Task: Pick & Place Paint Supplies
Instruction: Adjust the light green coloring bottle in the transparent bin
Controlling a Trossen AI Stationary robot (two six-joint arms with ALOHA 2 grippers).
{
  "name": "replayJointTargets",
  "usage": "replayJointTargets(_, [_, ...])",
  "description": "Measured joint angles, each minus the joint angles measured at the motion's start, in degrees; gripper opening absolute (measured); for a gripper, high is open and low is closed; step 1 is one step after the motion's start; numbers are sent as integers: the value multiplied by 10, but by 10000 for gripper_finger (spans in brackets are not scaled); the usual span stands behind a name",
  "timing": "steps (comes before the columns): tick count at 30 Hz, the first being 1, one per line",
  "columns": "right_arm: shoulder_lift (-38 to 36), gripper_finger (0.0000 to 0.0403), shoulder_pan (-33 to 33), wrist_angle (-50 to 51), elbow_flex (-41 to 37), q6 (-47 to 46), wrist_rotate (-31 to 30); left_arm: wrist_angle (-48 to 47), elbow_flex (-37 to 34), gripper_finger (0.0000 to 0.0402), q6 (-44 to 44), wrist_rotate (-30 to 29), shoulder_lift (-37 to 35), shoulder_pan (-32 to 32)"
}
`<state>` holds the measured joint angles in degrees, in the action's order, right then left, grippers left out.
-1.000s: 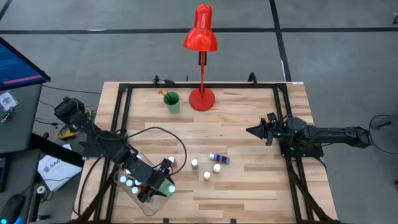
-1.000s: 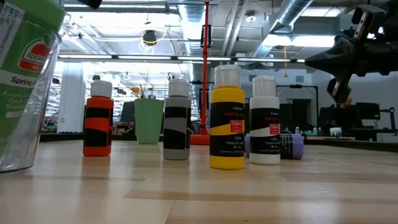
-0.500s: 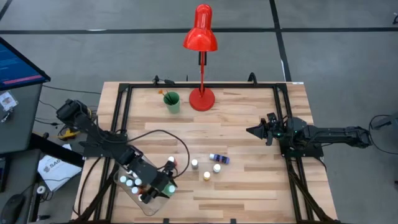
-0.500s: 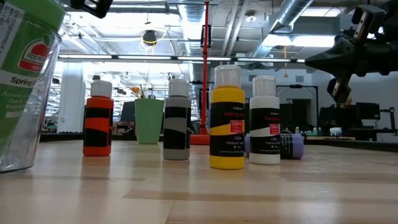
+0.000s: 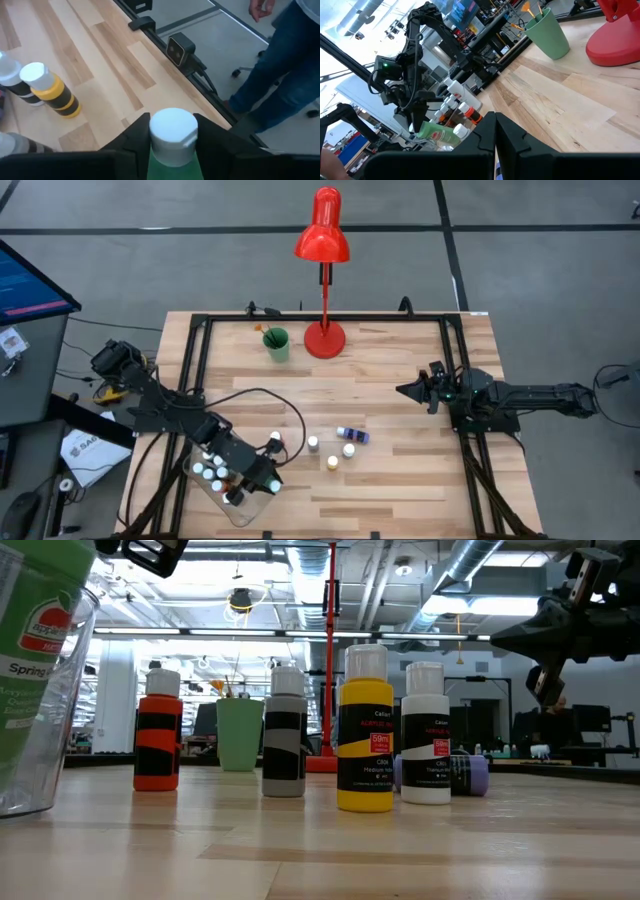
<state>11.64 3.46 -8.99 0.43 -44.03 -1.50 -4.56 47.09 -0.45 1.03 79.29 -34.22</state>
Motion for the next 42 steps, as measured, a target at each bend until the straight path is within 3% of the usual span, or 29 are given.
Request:
replayJointTargets(7, [0,0,0,0,0,0,0,-3,-1,98,-48,6,-4,5])
replayJointTargets(11, [0,0,0,0,0,0,0,-8,-1,97,-77,-29,-20,-1])
replayJointTargets(16, [0,0,0,0,0,0,0,-13,-4,96,-99,-112,-51,-21])
replayJointTargets(20, [0,0,0,0,0,0,0,-7,-50,96,-173,-182,-98,-45])
replayJointTargets(30, [0,0,0,0,0,0,0,19,-158,97,-244,-407,-280,-116])
replayJointTargets(34, [0,0,0,0,0,0,0,22,-183,97,-243,-425,-320,-133])
replayJointTargets(42, [0,0,0,0,0,0,0,32,-232,98,-240,-430,-320,-145])
